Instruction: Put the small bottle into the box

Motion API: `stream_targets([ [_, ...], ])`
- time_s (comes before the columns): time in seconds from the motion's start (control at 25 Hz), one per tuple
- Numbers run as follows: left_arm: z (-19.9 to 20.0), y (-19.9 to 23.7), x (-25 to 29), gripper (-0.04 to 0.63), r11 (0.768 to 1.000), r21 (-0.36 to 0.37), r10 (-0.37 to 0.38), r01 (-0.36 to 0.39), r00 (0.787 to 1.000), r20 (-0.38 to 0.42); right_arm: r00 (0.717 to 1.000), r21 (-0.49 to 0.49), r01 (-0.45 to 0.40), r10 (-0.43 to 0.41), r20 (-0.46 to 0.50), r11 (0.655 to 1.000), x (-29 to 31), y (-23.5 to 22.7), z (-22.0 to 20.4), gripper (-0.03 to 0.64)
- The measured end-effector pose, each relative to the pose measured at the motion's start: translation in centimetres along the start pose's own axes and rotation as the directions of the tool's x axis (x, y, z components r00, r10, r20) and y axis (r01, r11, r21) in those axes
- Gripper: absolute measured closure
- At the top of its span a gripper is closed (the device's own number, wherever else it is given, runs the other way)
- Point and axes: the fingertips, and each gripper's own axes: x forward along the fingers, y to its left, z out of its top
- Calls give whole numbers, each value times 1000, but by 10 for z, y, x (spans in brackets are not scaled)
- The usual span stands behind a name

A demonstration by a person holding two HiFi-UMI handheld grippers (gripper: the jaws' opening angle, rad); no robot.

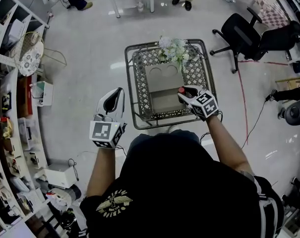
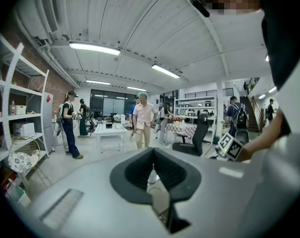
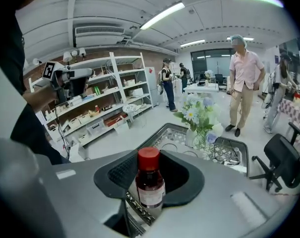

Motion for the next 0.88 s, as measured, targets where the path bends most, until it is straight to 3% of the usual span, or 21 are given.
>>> stream_targets([
  [0.24, -10, 4, -8, 595, 1000, -6, 18, -18, 1000, -20, 995, 41, 9, -5, -102, 999, 24, -9, -36, 469],
  [0.88, -26, 5, -34, 595, 994, -68, 84, -87, 995, -46, 970, 126, 14, 17, -241, 992, 79, -20, -103, 468],
])
